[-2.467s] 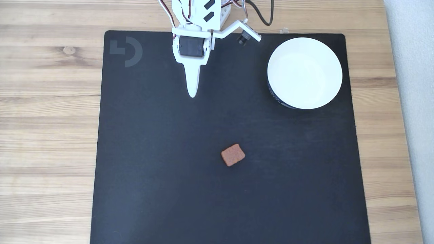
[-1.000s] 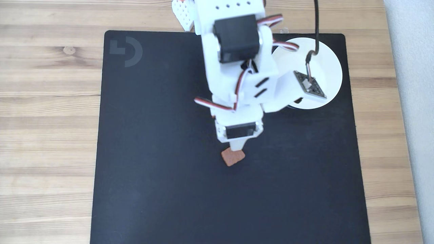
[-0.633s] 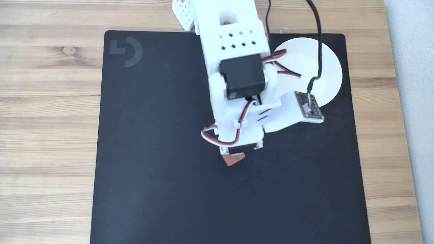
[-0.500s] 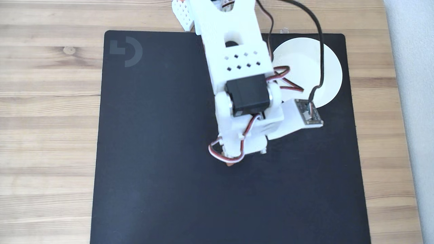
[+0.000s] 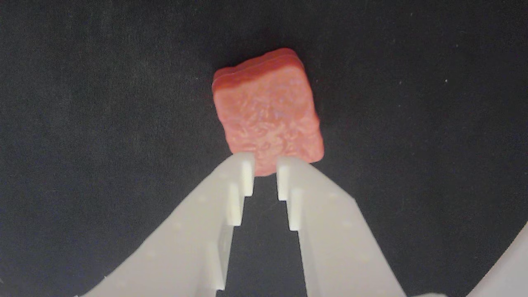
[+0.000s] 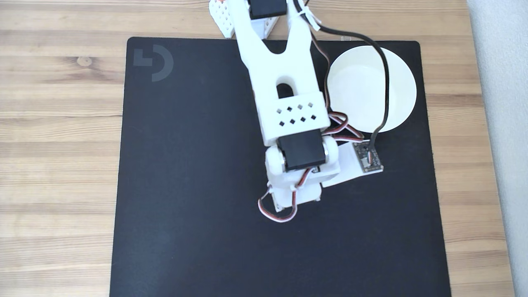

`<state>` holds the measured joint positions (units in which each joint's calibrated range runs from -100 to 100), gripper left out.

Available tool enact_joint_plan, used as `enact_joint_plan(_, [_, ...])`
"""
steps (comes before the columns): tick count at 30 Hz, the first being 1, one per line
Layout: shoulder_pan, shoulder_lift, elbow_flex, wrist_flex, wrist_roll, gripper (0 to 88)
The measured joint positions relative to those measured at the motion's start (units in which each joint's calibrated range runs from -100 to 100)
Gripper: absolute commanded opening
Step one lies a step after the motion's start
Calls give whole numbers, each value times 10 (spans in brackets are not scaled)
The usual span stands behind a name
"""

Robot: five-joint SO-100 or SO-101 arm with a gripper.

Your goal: Pick up the toy and place it on the plate

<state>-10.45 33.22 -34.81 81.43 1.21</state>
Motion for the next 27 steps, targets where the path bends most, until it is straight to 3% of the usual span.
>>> enact_joint_plan(7, [0, 0, 0, 0, 0, 64])
enact_joint_plan(11, [0, 0, 0, 0, 0, 275])
enact_joint_plan(24, [6, 3, -34, 65, 1, 286])
enact_joint_plan(27, [5, 3, -34, 65, 1, 337])
